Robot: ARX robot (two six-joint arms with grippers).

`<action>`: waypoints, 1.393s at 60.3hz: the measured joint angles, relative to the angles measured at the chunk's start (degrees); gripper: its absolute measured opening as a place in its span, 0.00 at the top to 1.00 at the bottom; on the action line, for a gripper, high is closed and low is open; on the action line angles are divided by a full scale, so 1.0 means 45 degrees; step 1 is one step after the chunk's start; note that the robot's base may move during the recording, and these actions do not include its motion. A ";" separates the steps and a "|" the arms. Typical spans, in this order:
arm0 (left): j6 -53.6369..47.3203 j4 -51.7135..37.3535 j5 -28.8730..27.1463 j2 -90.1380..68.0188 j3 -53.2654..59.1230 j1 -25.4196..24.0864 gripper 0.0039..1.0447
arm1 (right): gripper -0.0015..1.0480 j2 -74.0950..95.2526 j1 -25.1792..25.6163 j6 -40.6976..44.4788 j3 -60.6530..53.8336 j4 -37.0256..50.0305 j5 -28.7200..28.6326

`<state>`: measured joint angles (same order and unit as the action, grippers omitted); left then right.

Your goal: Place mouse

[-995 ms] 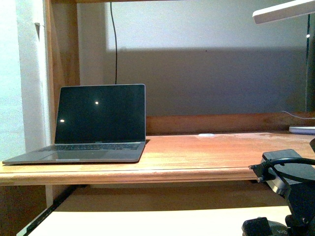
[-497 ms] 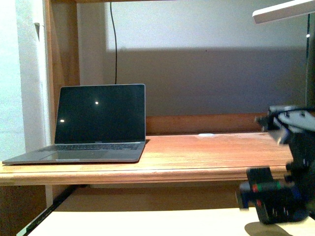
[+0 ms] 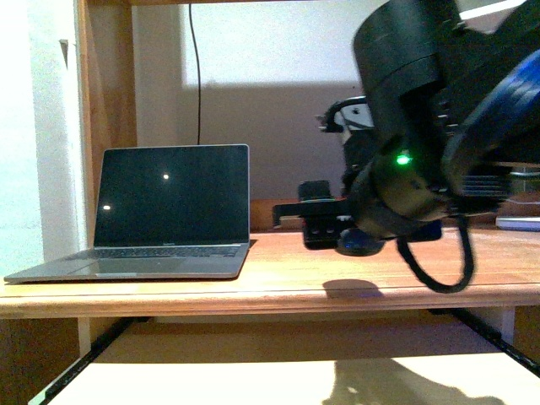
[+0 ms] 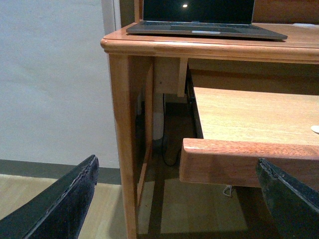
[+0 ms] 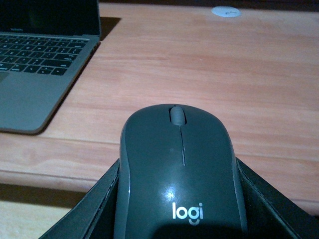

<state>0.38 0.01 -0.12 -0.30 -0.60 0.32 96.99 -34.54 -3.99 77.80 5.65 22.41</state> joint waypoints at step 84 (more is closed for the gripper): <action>0.0000 0.0000 0.0000 0.0000 0.0000 0.0000 0.07 | 0.22 0.7451 -0.0189 0.1472 0.9209 -0.2433 0.2715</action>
<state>0.38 0.01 -0.12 -0.30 -0.60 0.32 130.52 -35.40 2.63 119.24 -5.30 34.63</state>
